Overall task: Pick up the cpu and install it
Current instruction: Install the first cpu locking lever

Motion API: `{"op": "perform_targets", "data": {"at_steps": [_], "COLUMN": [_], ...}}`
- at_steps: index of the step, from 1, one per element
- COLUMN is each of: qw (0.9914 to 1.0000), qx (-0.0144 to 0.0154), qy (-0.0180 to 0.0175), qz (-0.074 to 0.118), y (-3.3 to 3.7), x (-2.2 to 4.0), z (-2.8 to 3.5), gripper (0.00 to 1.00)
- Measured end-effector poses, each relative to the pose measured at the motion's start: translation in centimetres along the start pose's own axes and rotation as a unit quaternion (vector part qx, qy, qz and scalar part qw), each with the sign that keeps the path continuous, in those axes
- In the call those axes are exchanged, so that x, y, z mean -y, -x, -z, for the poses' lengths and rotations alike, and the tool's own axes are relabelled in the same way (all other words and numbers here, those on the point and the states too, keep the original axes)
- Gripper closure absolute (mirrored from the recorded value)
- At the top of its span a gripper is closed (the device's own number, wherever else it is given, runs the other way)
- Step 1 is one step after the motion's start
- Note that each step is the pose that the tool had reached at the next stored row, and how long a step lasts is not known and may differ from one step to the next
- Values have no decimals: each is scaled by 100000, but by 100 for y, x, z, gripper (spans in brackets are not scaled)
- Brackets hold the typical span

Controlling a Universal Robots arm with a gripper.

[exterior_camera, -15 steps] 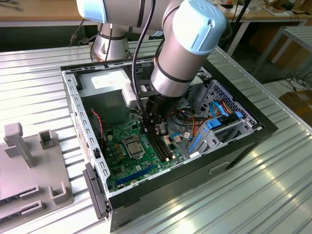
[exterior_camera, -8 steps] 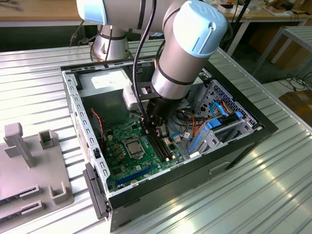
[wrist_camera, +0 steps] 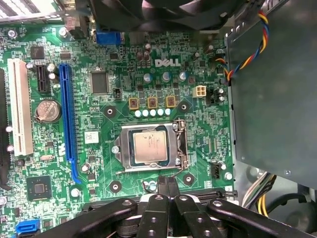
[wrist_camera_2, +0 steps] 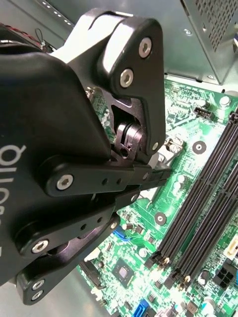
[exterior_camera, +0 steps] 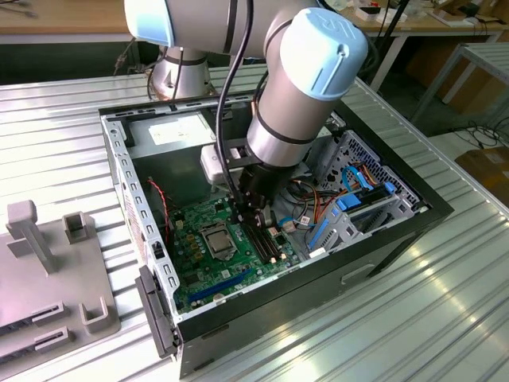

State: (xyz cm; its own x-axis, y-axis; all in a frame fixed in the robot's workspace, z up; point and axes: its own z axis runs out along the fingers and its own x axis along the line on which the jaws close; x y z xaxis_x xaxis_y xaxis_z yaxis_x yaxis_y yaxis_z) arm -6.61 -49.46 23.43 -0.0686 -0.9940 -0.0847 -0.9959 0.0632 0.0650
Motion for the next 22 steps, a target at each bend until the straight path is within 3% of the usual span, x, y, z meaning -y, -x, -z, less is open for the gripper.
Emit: {"op": "perform_targets", "data": {"at_steps": [5,19,22], "qw": [99999,99996,99990], "qx": [23,-363,-445], "qy": [-493,-872,-1333], "qz": [51,71,104], "y": [-9,-90,-96], "x": [5,5,-1], "z": [-69,-79,-87], "gripper": [89,89,89]}}
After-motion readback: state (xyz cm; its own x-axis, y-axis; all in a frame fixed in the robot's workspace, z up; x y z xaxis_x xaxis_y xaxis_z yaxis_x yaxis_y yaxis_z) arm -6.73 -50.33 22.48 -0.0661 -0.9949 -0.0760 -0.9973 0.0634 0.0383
